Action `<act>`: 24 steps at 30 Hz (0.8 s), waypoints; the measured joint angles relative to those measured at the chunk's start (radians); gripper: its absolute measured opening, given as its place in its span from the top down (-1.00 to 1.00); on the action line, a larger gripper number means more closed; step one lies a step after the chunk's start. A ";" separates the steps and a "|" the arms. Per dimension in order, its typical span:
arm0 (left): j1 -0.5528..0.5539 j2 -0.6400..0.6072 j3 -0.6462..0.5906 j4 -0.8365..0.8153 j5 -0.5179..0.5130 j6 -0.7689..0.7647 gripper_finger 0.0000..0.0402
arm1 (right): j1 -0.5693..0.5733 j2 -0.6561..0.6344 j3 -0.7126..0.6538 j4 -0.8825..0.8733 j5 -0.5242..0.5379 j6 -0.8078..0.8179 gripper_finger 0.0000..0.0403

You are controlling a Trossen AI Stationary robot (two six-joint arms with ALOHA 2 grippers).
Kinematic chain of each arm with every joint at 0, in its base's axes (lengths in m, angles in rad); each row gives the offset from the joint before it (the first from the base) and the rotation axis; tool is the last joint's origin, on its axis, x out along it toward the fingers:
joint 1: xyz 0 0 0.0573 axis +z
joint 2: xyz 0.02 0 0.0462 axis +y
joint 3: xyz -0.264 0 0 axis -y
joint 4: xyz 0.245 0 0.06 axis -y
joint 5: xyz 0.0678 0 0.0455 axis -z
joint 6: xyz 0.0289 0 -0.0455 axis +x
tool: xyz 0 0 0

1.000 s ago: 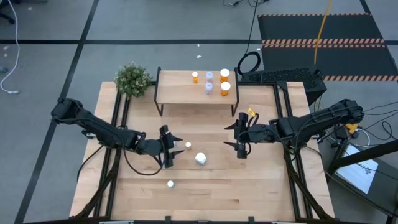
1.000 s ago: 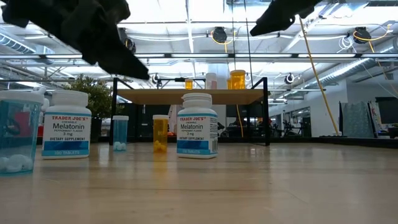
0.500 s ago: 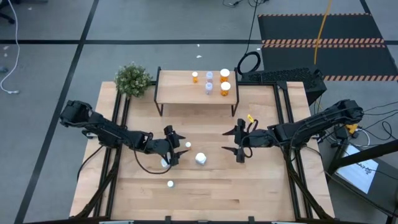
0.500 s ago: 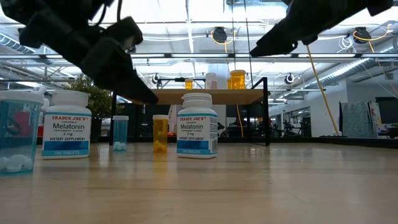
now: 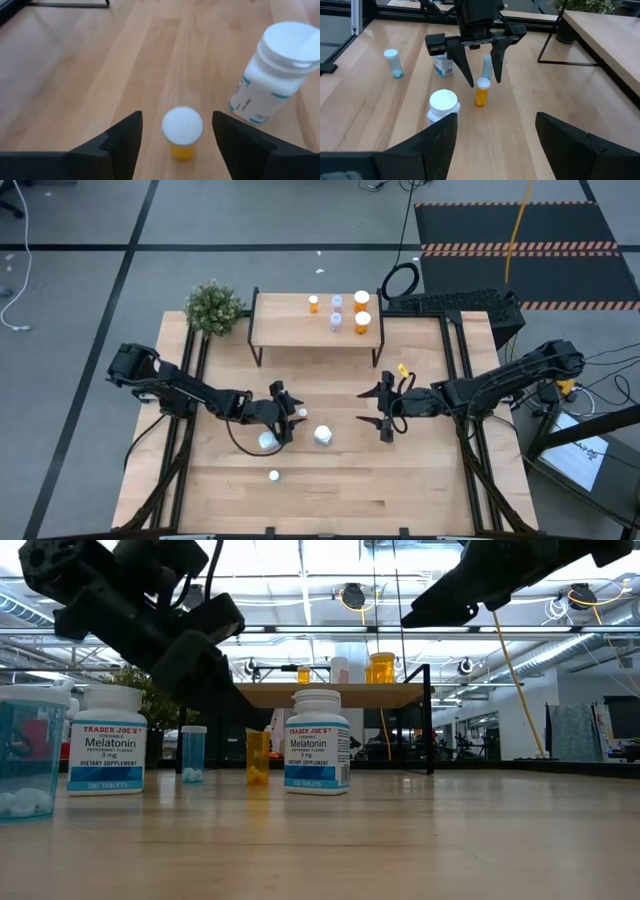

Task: Pick and place medicine bottles onto shelf by color
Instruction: Put the small orange pill bottle on the shelf aligned with the small orange pill bottle

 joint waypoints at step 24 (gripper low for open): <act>0.016 0.013 0.001 0.026 0.017 0.026 0.00 | 0.000 0.000 0.000 -0.002 0.000 0.000 -0.32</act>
